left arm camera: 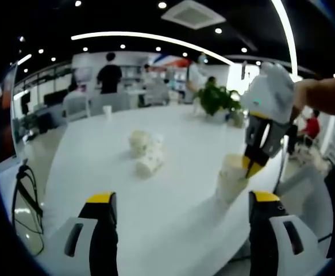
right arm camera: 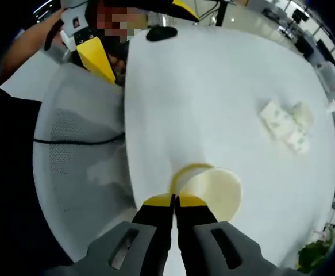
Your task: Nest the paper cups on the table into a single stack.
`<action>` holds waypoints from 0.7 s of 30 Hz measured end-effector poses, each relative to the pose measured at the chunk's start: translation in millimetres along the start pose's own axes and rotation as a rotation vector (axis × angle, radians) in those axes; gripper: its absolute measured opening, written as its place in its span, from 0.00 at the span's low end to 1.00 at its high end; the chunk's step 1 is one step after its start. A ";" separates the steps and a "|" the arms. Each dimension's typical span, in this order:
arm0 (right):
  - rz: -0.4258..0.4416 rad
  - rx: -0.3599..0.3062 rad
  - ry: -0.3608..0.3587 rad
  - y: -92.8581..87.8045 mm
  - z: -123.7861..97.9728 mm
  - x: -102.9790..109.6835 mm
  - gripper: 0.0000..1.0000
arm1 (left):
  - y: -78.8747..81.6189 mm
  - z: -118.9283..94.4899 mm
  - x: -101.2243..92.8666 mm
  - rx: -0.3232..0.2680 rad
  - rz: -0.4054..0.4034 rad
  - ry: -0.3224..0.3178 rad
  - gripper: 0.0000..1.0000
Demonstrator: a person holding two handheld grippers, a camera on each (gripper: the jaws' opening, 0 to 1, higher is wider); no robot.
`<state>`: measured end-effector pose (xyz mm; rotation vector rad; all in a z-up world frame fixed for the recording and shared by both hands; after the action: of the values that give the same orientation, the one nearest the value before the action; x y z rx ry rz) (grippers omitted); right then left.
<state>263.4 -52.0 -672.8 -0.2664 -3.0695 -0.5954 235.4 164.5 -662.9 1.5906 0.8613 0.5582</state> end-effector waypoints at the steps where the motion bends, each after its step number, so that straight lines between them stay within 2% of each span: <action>1: -0.001 0.002 0.002 -0.3 1.2 0.0 0.00 | -0.2 0.2 0.2 0.001 -0.001 0.000 0.93; 8: -0.006 0.017 0.000 -4.7 13.8 -2.2 0.00 | -0.6 1.9 1.7 -0.001 -0.007 0.000 0.93; 16: -0.008 0.005 -0.001 -4.3 13.5 -3.5 0.00 | -0.8 2.6 0.8 0.005 -0.007 -0.002 0.93; 21: -0.038 -0.016 -0.012 -6.2 7.7 -5.2 0.09 | 0.3 3.4 0.5 0.007 -0.006 -0.002 0.93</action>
<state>267.8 -55.7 -682.5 -0.2132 -3.0888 -0.6228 238.4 162.7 -663.4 1.5941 0.8668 0.5498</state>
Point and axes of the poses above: the point that each gripper's makers call its tool centre point, and the gripper's own axes: z roughly forward along the fingers, x roughly to its left, y roughly out of its top, the point moved 9 cm from there along -z, roughly backward along the fingers, and after that the axes turned 13 degrees about -x, right-handed, at the moved point
